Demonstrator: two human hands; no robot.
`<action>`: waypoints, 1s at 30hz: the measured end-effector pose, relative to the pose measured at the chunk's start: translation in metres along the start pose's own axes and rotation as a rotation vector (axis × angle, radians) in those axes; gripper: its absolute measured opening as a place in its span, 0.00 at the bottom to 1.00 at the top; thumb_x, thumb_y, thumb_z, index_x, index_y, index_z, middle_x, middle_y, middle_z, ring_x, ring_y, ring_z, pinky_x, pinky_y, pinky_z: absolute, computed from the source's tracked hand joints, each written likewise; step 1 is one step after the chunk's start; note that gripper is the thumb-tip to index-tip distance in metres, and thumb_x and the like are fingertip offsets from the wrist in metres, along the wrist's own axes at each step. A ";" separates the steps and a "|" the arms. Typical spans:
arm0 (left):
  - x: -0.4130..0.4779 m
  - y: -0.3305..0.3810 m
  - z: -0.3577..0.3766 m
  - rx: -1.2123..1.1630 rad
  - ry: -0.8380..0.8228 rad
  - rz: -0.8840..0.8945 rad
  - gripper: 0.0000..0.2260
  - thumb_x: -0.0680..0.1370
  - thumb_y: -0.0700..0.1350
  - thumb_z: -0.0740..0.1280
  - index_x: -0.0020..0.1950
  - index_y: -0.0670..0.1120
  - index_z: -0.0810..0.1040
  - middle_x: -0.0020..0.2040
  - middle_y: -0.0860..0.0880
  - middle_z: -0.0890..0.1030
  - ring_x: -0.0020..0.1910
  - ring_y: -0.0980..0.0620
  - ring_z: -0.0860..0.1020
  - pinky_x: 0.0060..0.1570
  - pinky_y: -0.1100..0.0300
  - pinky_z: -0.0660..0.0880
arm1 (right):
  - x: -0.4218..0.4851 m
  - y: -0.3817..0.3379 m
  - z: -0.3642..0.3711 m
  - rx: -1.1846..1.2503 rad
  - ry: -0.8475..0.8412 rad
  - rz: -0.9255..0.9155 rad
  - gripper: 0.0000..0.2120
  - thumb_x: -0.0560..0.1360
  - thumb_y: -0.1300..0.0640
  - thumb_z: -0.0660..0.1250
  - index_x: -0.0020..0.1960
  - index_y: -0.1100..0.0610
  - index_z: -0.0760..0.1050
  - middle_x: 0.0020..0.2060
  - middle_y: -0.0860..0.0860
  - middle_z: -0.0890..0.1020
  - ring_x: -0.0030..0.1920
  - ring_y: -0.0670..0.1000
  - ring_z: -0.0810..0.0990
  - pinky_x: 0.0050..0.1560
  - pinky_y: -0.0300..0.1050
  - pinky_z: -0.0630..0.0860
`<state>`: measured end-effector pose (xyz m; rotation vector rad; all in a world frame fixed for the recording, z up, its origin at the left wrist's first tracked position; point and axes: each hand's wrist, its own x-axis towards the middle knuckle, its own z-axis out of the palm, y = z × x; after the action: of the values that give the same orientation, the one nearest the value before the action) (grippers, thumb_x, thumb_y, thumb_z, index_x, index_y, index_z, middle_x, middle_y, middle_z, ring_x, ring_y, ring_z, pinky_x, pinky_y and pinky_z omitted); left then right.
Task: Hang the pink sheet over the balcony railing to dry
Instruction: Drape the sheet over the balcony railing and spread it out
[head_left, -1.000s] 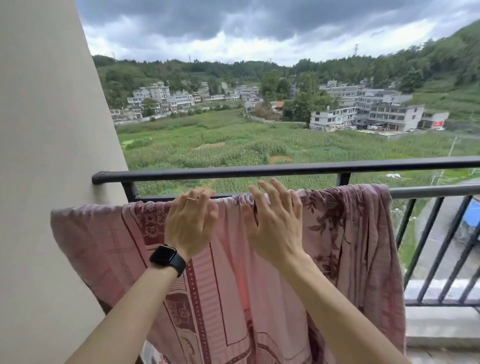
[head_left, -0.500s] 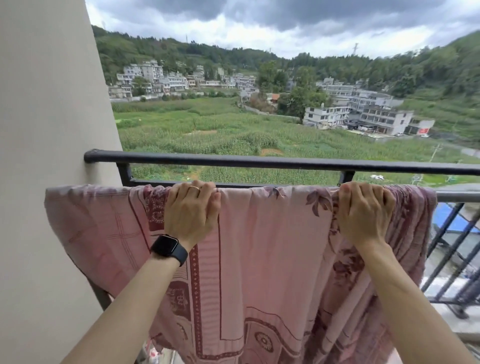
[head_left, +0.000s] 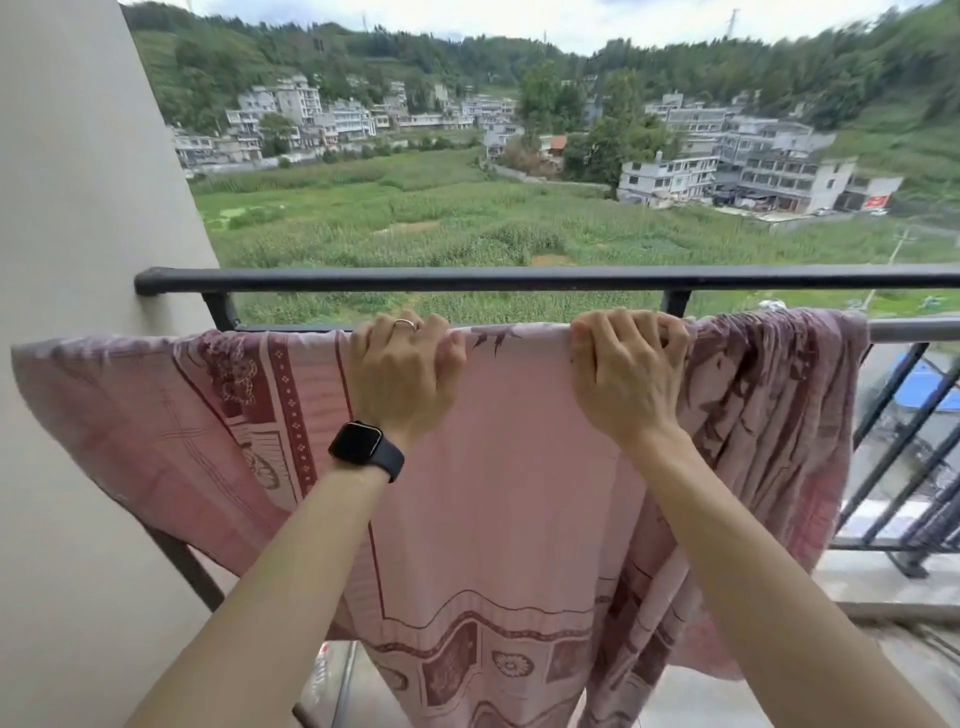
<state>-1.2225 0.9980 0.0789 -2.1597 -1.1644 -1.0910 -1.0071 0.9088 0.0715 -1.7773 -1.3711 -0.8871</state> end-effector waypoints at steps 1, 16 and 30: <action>-0.001 -0.003 0.001 0.037 0.016 0.030 0.18 0.83 0.55 0.53 0.51 0.47 0.79 0.46 0.44 0.82 0.45 0.44 0.77 0.50 0.50 0.67 | 0.000 0.019 -0.003 -0.017 0.009 0.005 0.20 0.84 0.45 0.48 0.48 0.51 0.76 0.44 0.47 0.80 0.49 0.53 0.74 0.61 0.55 0.61; 0.006 0.017 -0.010 -0.011 -0.014 -0.132 0.22 0.82 0.56 0.52 0.43 0.45 0.80 0.38 0.44 0.83 0.41 0.42 0.78 0.51 0.49 0.68 | 0.003 0.108 -0.039 0.027 -0.116 0.196 0.22 0.82 0.39 0.50 0.49 0.51 0.78 0.51 0.52 0.81 0.57 0.55 0.73 0.71 0.55 0.56; -0.121 -0.220 -0.038 -0.611 0.114 -1.358 0.31 0.77 0.51 0.70 0.75 0.45 0.60 0.72 0.39 0.66 0.69 0.40 0.69 0.65 0.49 0.70 | -0.027 -0.245 0.013 0.423 -0.202 -0.351 0.18 0.76 0.47 0.64 0.63 0.53 0.77 0.66 0.51 0.77 0.71 0.54 0.70 0.74 0.62 0.59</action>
<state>-1.4639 1.0322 0.0074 -1.3705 -2.5844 -2.2615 -1.2500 0.9513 0.0728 -1.3507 -1.8820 -0.5413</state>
